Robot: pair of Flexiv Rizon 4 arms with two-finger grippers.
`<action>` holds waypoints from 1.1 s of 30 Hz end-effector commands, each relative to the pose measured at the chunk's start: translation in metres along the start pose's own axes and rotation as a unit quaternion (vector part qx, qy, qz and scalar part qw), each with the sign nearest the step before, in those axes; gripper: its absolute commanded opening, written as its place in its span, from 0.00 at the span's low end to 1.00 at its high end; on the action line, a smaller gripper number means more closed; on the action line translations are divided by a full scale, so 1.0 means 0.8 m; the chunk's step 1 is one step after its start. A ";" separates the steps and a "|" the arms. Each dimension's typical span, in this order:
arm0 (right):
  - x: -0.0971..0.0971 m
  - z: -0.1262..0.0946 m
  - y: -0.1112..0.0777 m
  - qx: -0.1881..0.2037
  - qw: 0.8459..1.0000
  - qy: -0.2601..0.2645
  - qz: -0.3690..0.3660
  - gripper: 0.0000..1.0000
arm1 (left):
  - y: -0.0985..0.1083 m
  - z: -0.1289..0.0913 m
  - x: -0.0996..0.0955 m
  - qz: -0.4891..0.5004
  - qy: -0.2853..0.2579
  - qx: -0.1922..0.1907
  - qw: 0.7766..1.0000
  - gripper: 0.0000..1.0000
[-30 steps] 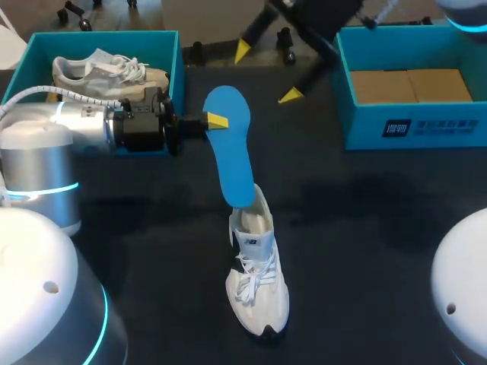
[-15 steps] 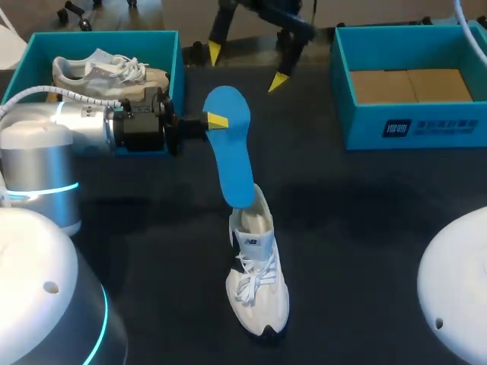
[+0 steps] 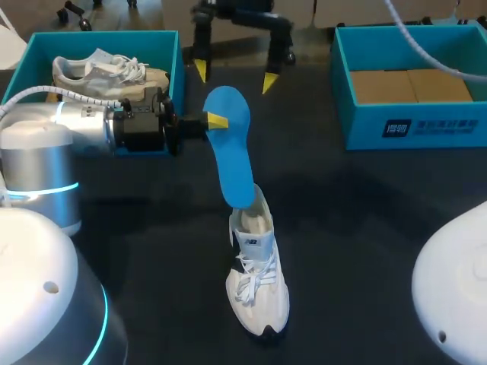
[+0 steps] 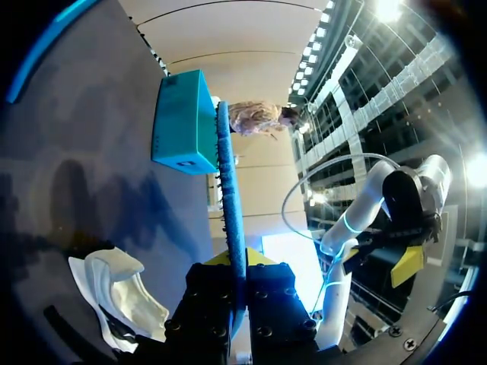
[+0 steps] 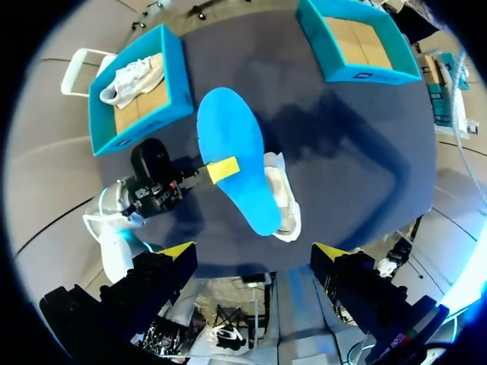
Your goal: Take the shoe out of the shoebox, open the shoe tongue, remove and reinsert the insole, then place the shoe into the shoebox
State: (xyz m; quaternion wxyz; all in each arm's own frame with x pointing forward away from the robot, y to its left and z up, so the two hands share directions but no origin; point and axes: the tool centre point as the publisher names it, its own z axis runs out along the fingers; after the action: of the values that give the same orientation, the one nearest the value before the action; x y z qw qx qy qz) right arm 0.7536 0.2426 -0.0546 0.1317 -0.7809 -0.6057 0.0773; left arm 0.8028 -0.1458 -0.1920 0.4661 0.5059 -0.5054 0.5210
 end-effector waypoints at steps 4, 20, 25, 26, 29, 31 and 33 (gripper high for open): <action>0.006 0.003 -0.006 -0.006 0.999 -0.043 0.004 1.00 | 0.000 0.000 0.000 0.000 0.000 0.001 1.000 0.00; -0.037 -0.005 -0.015 -0.037 0.986 0.153 -0.053 1.00 | 0.000 0.000 0.000 0.000 0.000 0.001 1.000 0.00; -0.046 -0.011 -0.012 -0.046 0.975 0.197 -0.087 1.00 | 0.000 0.000 0.000 0.000 0.000 0.001 1.000 0.00; -0.047 -0.012 -0.011 -0.048 0.974 0.202 -0.094 1.00 | 0.000 0.000 0.000 0.000 0.000 0.001 1.000 0.00; -0.048 -0.015 -0.010 -0.046 0.969 0.223 -0.100 1.00 | 0.000 0.000 0.000 0.000 0.000 0.001 1.000 0.00; -0.050 -0.015 -0.007 -0.042 0.965 0.240 -0.100 1.00 | 0.000 0.000 0.000 0.000 0.000 0.001 1.000 0.00; -0.053 -0.012 -0.003 -0.034 0.960 0.263 -0.090 1.00 | 0.000 0.000 0.000 0.000 0.000 0.001 1.000 0.00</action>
State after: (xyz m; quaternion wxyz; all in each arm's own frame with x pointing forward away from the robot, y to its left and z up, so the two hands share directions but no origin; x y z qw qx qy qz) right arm 0.7427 0.2094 -0.0393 0.1664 -0.7341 -0.6558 -0.0582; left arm 0.8029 -0.1458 -0.1920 0.4661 0.5058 -0.5054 0.5210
